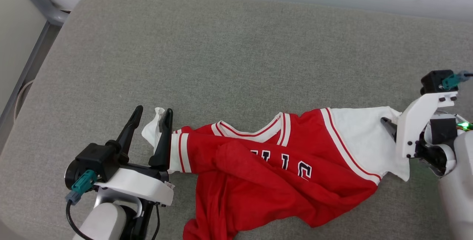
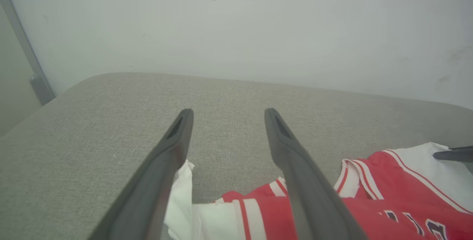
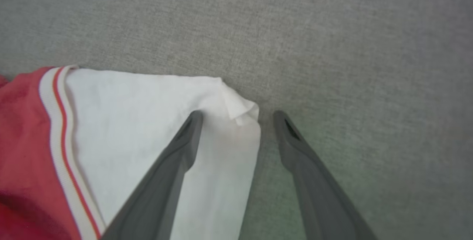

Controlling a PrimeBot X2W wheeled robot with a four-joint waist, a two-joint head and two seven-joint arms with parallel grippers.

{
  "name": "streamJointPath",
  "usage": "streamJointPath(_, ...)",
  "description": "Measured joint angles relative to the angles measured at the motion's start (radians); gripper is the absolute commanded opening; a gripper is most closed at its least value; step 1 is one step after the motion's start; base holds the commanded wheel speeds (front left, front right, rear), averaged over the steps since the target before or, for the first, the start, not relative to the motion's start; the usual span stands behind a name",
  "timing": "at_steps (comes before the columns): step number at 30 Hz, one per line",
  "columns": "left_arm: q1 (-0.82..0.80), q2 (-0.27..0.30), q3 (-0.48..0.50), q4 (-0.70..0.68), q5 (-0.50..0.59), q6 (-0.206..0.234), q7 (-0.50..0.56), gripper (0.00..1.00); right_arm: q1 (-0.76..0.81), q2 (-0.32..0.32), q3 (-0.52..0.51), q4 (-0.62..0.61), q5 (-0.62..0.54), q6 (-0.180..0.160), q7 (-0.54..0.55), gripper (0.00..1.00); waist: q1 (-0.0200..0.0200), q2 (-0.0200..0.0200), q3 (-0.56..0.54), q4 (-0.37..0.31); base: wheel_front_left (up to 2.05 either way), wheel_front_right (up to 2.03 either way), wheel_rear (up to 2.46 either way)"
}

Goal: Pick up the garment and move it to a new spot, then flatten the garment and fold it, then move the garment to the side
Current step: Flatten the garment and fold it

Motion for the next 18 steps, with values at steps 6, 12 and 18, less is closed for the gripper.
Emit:
streamJointPath(6,-0.013,-0.01,0.003,0.015,0.007,-0.012,-0.003,1.0,-0.059,-0.002,0.078,0.147,0.029,-0.001,0.063,1.0,0.0,0.0,0.021,0.006,0.0,0.0,0.0)
streamJointPath(12,-0.011,-0.015,0.014,0.034,0.007,-0.019,-0.004,1.0,-0.071,-0.004,0.13,0.199,0.095,-0.002,0.129,0.0,-0.0001,-0.0001,0.011,0.0,0.0,0.0,0.0)
streamJointPath(18,0.006,-0.006,0.019,0.056,-0.002,-0.02,0.0,1.0,-0.062,-0.015,0.15,0.18,0.166,0.0,0.053,0.0,-0.0001,-0.0001,-0.015,-0.015,0.0,0.0,0.0)
